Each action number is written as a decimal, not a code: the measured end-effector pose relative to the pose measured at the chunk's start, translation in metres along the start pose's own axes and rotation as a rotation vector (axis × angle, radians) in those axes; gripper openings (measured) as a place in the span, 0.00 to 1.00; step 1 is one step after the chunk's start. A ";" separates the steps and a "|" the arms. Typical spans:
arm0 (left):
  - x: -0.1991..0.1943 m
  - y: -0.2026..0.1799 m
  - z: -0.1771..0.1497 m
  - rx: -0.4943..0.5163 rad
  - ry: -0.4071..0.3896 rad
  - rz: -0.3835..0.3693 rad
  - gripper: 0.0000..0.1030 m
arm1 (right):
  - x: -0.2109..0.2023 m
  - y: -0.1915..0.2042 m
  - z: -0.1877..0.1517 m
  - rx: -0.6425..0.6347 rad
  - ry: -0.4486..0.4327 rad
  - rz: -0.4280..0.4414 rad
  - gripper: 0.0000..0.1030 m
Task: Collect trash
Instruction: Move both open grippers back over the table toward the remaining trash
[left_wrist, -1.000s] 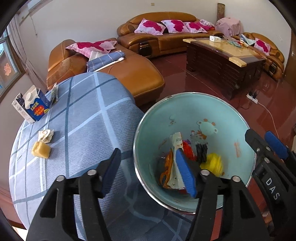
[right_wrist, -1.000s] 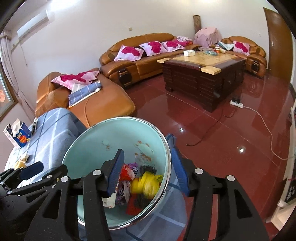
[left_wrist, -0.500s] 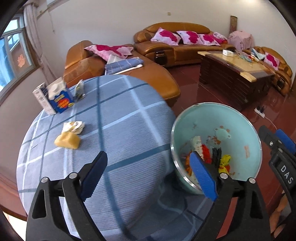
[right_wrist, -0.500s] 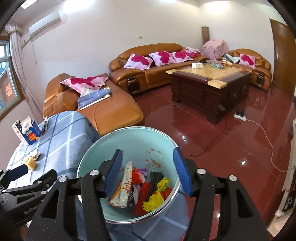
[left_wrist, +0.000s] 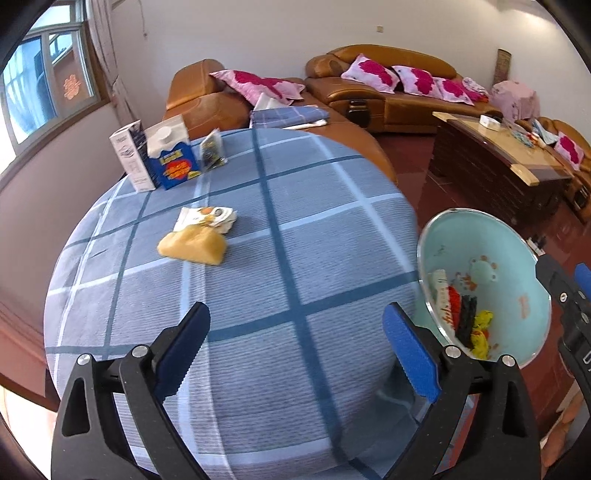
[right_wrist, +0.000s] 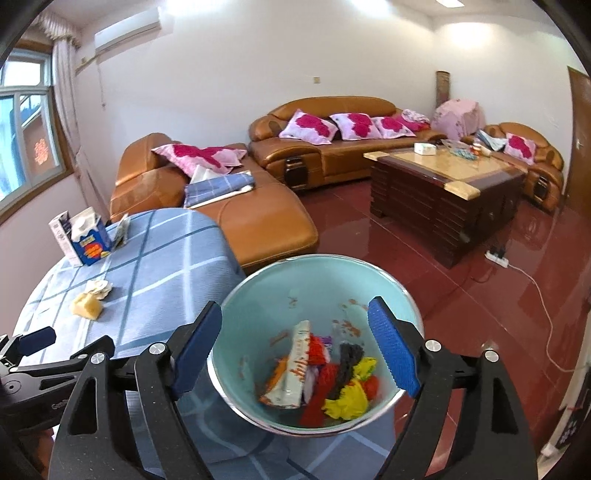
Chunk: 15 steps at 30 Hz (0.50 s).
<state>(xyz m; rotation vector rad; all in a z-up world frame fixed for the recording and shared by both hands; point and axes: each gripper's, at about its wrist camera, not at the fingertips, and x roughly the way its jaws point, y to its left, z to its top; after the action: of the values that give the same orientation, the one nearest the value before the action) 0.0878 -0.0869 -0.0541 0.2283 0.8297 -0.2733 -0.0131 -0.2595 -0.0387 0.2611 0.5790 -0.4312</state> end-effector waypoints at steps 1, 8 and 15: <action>0.002 0.004 0.000 -0.004 0.004 0.001 0.90 | 0.001 0.006 0.001 -0.011 0.003 0.006 0.78; 0.018 0.042 -0.009 -0.059 0.043 0.023 0.90 | 0.010 0.037 0.003 -0.055 0.014 0.021 0.78; 0.030 0.090 -0.015 -0.120 0.051 0.093 0.90 | 0.025 0.071 0.003 -0.106 0.051 0.073 0.77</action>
<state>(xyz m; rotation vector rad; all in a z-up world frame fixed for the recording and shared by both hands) 0.1258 -0.0022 -0.0780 0.1613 0.8803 -0.1302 0.0398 -0.2055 -0.0421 0.1916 0.6385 -0.3225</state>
